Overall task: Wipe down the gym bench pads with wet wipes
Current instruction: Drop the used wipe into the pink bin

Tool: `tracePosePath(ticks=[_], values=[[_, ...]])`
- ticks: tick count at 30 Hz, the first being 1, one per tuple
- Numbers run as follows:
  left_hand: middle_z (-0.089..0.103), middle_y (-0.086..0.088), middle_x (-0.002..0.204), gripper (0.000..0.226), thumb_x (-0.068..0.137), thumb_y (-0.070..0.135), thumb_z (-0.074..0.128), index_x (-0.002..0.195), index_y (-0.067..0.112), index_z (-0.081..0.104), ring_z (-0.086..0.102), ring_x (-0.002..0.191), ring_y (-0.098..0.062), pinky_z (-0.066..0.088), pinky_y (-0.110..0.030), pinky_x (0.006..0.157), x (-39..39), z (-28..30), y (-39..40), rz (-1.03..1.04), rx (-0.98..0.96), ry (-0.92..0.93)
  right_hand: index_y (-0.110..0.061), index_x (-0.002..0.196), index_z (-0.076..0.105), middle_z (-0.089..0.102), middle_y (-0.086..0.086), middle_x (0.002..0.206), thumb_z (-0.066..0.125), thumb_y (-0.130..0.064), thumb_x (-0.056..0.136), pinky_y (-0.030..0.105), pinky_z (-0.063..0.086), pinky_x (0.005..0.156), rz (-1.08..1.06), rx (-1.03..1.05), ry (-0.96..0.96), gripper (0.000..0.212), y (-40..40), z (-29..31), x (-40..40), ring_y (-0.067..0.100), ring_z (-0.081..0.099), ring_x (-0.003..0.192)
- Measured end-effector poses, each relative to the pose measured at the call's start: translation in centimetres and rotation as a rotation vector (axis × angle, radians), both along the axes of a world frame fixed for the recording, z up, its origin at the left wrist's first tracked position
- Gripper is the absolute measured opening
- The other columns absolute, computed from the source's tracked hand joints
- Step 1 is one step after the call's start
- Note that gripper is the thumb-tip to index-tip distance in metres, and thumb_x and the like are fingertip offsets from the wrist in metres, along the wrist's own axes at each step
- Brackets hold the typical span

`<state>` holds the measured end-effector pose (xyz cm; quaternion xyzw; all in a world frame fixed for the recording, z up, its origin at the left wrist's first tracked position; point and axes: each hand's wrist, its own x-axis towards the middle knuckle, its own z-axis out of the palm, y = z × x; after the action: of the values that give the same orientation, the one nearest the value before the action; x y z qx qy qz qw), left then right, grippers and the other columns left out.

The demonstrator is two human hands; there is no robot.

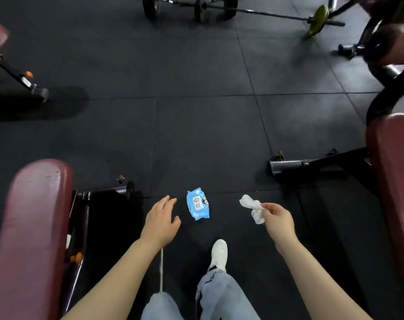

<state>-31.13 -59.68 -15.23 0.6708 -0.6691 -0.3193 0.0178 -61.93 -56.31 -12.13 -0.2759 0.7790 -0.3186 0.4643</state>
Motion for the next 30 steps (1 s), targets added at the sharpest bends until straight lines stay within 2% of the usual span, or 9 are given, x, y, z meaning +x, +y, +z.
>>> tracePosePath(ticks=[5, 9, 12, 16, 18, 22, 24, 27, 30], values=[[0.024, -0.002, 0.162, 0.06, 0.097, 0.027, 0.052, 0.153, 0.02, 0.032, 0.021, 0.149, -0.02, 0.022, -0.039, 0.121, -4.6, -2.6, -5.0, 0.02, 0.06, -0.024, -0.02, 0.086, 0.07, 0.074, -0.006, 0.082, 0.061, -0.026, 0.089, 0.024, 0.047, 0.073, 0.093, 0.057, 0.046, 0.011, -7.5, -2.7, -4.2, 0.009, 0.068, 0.086], [0.025, -0.002, 0.162, 0.06, 0.097, 0.027, 0.052, 0.153, 0.021, 0.032, 0.021, 0.149, -0.019, 0.022, -0.039, 0.121, -6.4, -5.9, -8.3, 0.011, 0.118, -0.041, -0.018, 0.086, 0.069, 0.074, -0.004, 0.082, 0.062, -0.039, 0.089, 0.026, 0.05, 0.076, 0.116, 0.123, 0.047, 0.023, -11.8, -7.0, -5.5, 0.012, 0.069, 0.087], [0.023, -0.001, 0.162, 0.061, 0.097, 0.028, 0.052, 0.153, 0.022, 0.031, 0.019, 0.149, -0.018, 0.02, -0.038, 0.122, -6.9, -9.1, -10.3, -0.003, 0.178, -0.068, -0.017, 0.086, 0.069, 0.073, -0.003, 0.085, 0.059, -0.034, 0.09, 0.034, 0.055, 0.083, 0.133, 0.175, 0.026, 0.02, -14.5, -11.1, -5.7, 0.015, 0.069, 0.089], [0.025, 0.0, 0.161, 0.06, 0.096, 0.027, 0.054, 0.153, 0.022, 0.032, 0.02, 0.149, -0.017, 0.02, -0.037, 0.12, -7.0, -14.5, -12.7, -0.001, 0.22, -0.085, -0.024, 0.086, 0.068, 0.072, -0.006, 0.083, 0.059, -0.026, 0.089, 0.034, 0.056, 0.082, 0.098, 0.199, 0.02, 0.01, -17.2, -16.7, -4.8, 0.014, 0.068, 0.088], [0.027, 0.001, 0.161, 0.06, 0.096, 0.027, 0.054, 0.152, 0.022, 0.033, 0.022, 0.148, -0.017, 0.021, -0.036, 0.119, -7.0, -18.0, -13.9, 0.001, 0.234, -0.092, -0.024, 0.088, 0.067, 0.072, -0.005, 0.084, 0.059, -0.022, 0.089, 0.036, 0.056, 0.082, 0.102, 0.206, 0.001, 0.009, -18.4, -20.0, -4.0, 0.015, 0.069, 0.087], [0.025, 0.003, 0.162, 0.06, 0.097, 0.03, 0.055, 0.152, 0.026, 0.031, 0.022, 0.149, -0.018, 0.022, -0.037, 0.119, -7.3, -27.4, -16.3, 0.006, 0.312, -0.107, -0.024, 0.086, 0.067, 0.072, -0.009, 0.075, 0.063, -0.03, 0.089, 0.03, 0.055, 0.072, 0.097, 0.21, -0.016, 0.008, -20.1, -28.3, -2.4, 0.013, 0.069, 0.08], [0.026, 0.003, 0.161, 0.06, 0.097, 0.033, 0.056, 0.151, 0.026, 0.031, 0.024, 0.148, -0.017, 0.023, -0.037, 0.119, -7.6, -32.7, -17.4, -0.012, 0.335, -0.119, -0.024, 0.086, 0.066, 0.072, -0.007, 0.076, 0.063, -0.03, 0.09, 0.033, 0.056, 0.073, 0.083, 0.219, -0.028, 0.008, -21.1, -32.8, -2.0, 0.016, 0.069, 0.082], [0.03, 0.002, 0.158, 0.061, 0.096, 0.036, 0.059, 0.15, 0.025, 0.033, 0.029, 0.145, -0.017, 0.029, -0.035, 0.116, -8.4, -40.1, -18.8, -0.036, 0.369, -0.107, -0.02, 0.086, 0.066, 0.072, 0.001, 0.083, 0.061, -0.026, 0.09, 0.04, 0.056, 0.08, 0.073, 0.232, -0.022, 0.01, -22.3, -39.4, -1.5, 0.023, 0.068, 0.085], [0.039, 0.001, 0.152, 0.063, 0.093, 0.038, 0.064, 0.147, 0.022, 0.035, 0.04, 0.137, -0.019, 0.041, -0.032, 0.107, -9.1, -47.1, -20.1, 0.002, 0.399, -0.077, -0.022, 0.087, 0.065, 0.069, 0.0, 0.086, 0.06, -0.024, 0.092, 0.034, 0.054, 0.074, 0.076, 0.242, 0.013, 0.007, -23.4, -45.5, -1.3, 0.022, 0.066, 0.087]])
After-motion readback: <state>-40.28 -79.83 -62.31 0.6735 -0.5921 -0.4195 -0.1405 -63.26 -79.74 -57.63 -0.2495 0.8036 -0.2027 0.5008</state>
